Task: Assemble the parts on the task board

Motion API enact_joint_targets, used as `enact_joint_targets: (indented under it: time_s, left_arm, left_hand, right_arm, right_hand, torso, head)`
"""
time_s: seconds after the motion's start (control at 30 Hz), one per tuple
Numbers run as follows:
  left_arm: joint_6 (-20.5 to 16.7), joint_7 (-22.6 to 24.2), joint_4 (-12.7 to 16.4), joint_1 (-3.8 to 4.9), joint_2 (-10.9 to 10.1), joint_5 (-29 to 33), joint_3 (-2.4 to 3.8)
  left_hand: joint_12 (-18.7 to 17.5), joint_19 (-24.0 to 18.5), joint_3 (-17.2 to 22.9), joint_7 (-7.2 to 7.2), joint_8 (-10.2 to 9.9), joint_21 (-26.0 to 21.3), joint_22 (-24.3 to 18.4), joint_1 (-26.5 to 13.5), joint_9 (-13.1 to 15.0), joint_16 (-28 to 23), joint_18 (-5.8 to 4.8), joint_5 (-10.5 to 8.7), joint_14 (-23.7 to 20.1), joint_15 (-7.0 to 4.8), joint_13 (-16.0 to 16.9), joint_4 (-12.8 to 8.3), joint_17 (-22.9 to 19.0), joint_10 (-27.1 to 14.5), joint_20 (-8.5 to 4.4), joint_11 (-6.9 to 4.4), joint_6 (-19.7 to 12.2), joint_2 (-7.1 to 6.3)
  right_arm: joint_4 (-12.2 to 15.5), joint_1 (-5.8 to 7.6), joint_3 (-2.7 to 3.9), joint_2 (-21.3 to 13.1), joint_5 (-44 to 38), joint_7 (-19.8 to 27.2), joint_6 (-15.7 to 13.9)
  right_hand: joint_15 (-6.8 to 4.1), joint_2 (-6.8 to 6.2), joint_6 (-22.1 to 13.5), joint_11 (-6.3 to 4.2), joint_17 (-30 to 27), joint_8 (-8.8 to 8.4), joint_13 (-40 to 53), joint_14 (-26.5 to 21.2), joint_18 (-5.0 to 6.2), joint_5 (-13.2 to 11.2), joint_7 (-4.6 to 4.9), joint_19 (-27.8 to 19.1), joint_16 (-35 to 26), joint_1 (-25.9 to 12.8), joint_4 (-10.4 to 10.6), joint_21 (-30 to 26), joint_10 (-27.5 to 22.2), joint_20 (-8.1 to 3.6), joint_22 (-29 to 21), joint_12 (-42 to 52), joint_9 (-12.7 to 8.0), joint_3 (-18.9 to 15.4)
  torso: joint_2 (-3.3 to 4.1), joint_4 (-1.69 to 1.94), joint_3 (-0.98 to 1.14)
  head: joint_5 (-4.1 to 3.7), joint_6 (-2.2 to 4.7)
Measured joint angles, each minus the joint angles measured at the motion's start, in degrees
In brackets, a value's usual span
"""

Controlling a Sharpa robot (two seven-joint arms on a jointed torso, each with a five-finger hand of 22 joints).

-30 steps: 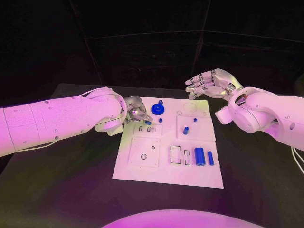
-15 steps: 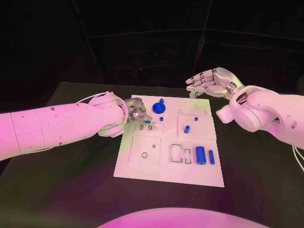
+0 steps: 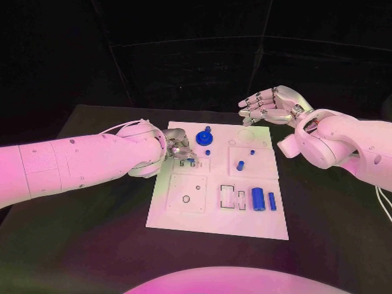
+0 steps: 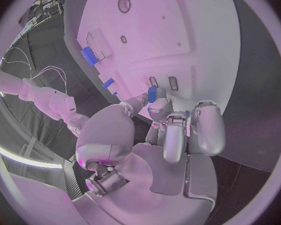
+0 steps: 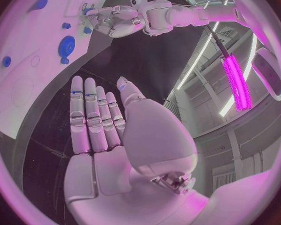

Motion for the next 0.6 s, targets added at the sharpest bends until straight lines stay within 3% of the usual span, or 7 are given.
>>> enact_joint_targets:
  time_s: [0.6]
  left_arm:
    - [2.1, -0.1, -0.8, -0.08, 1.0, 0.0, -0.04]
  left_hand:
    - [0.0, 0.0, 0.2, 0.03, 0.2, 0.0, 0.0, 0.0, -0.1, 0.0, 0.0, -0.17, 0.0, 0.0, -0.1, 0.2, 0.0, 0.0, 0.01, 0.02, 0.0, -0.01]
  right_arm:
    - [-0.5, -0.01, 0.0, 0.4, 0.0, 0.2, 0.2]
  right_hand:
    - [0.0, 0.0, 0.0, 0.0, 0.0, 0.0, 0.0, 0.0, 0.0, 0.0, 0.0, 0.0, 0.0, 0.0, 0.0, 0.0, 0.0, 0.0, 0.0, 0.0, 0.0, 0.0]
  torso:
    - [-0.01, 0.07, 0.04]
  head:
    - [-0.02, -0.07]
